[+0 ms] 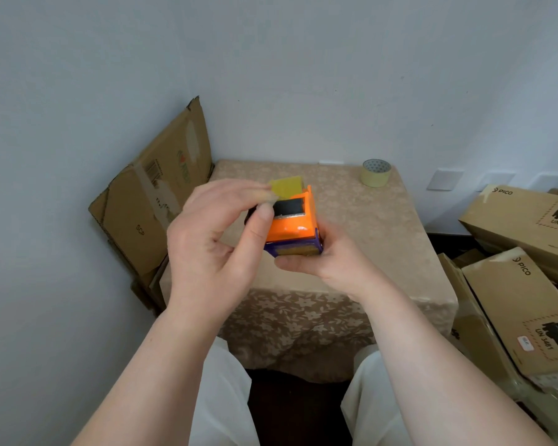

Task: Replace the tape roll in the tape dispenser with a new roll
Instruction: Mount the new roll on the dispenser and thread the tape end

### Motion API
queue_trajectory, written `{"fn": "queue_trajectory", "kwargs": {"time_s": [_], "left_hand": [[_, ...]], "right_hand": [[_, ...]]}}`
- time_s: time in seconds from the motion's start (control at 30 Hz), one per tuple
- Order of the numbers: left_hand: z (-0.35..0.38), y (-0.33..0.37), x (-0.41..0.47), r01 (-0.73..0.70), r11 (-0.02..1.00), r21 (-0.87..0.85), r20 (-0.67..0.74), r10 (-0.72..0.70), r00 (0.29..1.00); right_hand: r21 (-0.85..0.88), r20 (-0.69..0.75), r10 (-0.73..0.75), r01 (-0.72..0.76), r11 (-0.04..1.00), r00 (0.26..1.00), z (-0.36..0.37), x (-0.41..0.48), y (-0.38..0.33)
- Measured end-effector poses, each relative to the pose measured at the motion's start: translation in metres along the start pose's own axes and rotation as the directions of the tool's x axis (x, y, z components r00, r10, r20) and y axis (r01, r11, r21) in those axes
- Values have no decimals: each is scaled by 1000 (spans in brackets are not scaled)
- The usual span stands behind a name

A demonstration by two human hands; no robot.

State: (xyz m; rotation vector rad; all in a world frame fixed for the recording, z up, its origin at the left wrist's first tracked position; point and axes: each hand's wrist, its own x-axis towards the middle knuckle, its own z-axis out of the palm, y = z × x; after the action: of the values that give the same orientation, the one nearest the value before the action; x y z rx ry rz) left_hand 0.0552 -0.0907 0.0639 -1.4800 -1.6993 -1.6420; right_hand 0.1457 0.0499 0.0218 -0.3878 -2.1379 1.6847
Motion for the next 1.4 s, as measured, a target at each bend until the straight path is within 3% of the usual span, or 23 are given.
{"fn": "queue_trajectory", "kwargs": {"time_s": [0.1, 0.17, 0.47, 0.6, 0.97, 1.1, 1.23, 1.4], "left_hand": [[5, 4, 1, 252, 920, -301, 98, -233, 968], [4, 5, 2, 326, 850, -414, 155, -287, 945], [2, 8, 5, 340, 774, -534, 239, -247, 939], [1, 10, 5, 329, 793, -513, 244, -232, 941], [4, 14, 6, 224, 930, -292, 128, -194, 973], [8, 8, 8, 265, 964, -3, 88, -264, 960], [13, -15, 12, 249, 890, 382, 57, -291, 955], [18, -42, 7, 112, 756, 645, 161, -278, 947]], "right_hand": [[12, 12, 11, -12, 1000, 1000, 0, 0, 1], [8, 3, 5, -5, 1000, 1000, -1, 0, 0], [9, -4, -48, 48, 999, 999, -2, 2, -2], [28, 22, -59, 58, 998, 998, -3, 2, -5], [-11, 68, -31, 32, 999, 997, -5, 2, -7], [-33, 70, 25, -22, 999, 997, -4, 4, 1], [-26, 86, 97, -95, 995, 992, -1, 5, 12], [10, 11, 169, -169, 986, 986, 1, 5, 22]]}}
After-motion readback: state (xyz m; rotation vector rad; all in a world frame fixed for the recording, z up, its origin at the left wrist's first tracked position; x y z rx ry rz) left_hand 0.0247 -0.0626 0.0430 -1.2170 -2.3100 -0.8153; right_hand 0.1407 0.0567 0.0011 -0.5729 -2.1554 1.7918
